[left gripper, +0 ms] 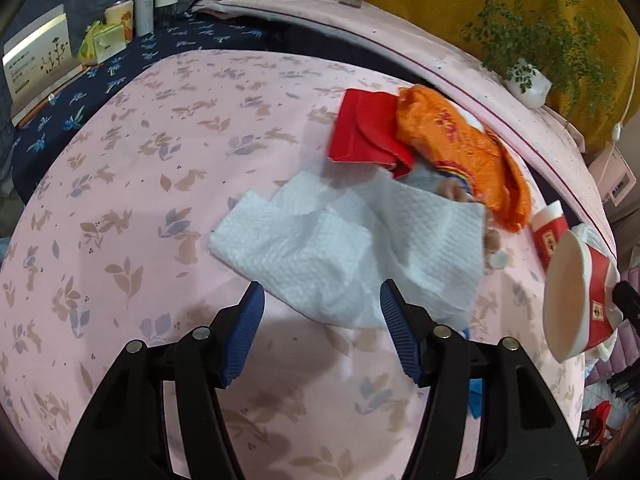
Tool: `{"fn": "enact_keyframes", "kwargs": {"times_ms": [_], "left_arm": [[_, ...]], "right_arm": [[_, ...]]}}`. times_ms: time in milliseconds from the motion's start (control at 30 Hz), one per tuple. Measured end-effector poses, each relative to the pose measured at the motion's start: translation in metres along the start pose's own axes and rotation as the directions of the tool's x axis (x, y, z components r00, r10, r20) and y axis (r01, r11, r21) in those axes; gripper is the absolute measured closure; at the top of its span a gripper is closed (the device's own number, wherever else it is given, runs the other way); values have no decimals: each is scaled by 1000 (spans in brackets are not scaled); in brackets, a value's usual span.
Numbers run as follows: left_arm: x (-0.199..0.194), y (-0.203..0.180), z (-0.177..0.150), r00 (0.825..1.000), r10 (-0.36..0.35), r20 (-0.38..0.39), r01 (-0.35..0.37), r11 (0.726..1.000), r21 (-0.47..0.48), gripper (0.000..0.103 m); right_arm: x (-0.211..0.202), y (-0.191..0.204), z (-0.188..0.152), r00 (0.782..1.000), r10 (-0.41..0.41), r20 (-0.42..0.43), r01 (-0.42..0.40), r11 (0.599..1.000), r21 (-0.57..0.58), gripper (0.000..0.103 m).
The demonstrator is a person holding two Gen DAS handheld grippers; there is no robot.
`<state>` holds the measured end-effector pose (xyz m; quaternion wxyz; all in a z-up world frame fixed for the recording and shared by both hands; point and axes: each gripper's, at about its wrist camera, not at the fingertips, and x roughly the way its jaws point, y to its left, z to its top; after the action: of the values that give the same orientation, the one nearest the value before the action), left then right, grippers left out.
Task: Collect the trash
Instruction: 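Grasp the white tissue with the left tool while the right tool grasps the red-white cup, then carry tissue and cup to the bin and open both tools over it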
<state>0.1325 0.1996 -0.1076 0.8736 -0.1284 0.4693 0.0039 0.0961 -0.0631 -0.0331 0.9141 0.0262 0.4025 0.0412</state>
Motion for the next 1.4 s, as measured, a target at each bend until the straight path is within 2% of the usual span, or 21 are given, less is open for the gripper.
{"fn": "enact_keyframes", "kwargs": {"times_ms": [67,133,200,267,533,833,1067,1400], "left_arm": [[6,5,3,1000,3,-5,-3,1000,-18,46],[10,5,5,1000,17,3,-17,1000,-8,52],[12,3,7,1000,12,1,-12,1000,12,84],[12,4,9,1000,-22,-14,22,1000,-5,95],[-34,-13,17,996,-71,54,71,997,7,97],[-104,-81,30,977,-165,138,148,981,123,97],[-125,-149,25,957,-253,140,217,948,235,97],[-130,-242,19,921,-372,112,312,879,360,97]], "right_arm": [[4,2,0,1000,1,-7,-1,1000,-1,89],[8,3,0,1000,0,-15,0,1000,-3,89],[12,5,0,1000,0,-24,0,1000,-4,89],[13,5,0,1000,-1,-27,1,1000,-4,89],[4,4,6,1000,5,-1,-5,1000,5,89],[-28,-8,15,998,6,68,-8,1000,20,89],[-53,-39,19,992,-26,125,19,998,57,89],[-77,-114,20,976,-145,163,118,980,163,89]]}}
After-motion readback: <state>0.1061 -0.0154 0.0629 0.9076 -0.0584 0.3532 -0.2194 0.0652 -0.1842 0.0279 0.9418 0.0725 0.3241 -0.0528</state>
